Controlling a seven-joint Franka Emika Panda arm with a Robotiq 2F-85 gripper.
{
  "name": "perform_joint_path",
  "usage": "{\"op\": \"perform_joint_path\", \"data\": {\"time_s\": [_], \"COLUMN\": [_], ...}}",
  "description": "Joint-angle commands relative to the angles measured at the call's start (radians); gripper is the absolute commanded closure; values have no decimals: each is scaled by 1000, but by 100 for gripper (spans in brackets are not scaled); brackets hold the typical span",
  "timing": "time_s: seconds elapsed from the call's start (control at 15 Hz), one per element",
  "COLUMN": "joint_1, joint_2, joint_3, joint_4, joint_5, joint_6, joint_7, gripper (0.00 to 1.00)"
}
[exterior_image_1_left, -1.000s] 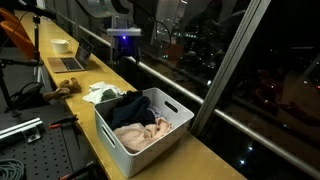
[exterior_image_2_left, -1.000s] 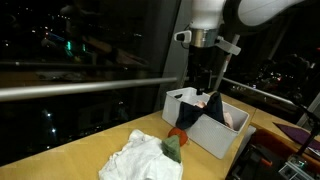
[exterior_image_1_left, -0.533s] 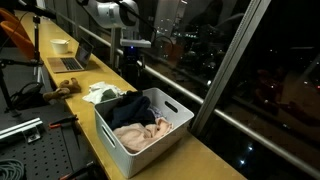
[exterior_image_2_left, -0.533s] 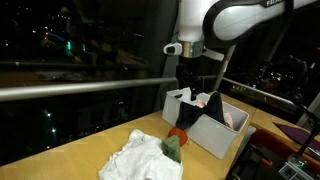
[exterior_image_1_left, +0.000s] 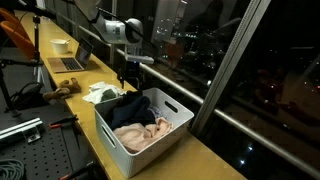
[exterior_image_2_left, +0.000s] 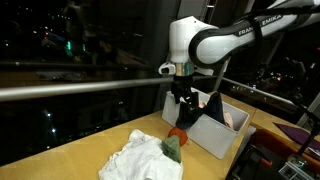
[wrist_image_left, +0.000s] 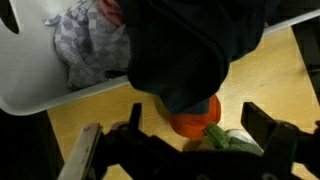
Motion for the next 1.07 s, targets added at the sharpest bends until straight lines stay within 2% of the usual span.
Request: {"op": "perform_joint_path", "data": {"time_s": [0.0,0.6,0.67,0.73,0.87,1.0], "joint_1": [-6,-24,-24,-25,-26,-27], "joint_2": [33,65,69,71,72,73], "joint_3": [-6,-18,-17,-17,-16,-15], "joint_4": [40,13,12,11,8,9], "joint_5": [23,23,24,26,27,29], "joint_6": [-26,-23,-22,-20,-19,-19], "joint_7": [-49,-59,-58,-58,-57,-56], "gripper": [0,0,5,25,31,47]}}
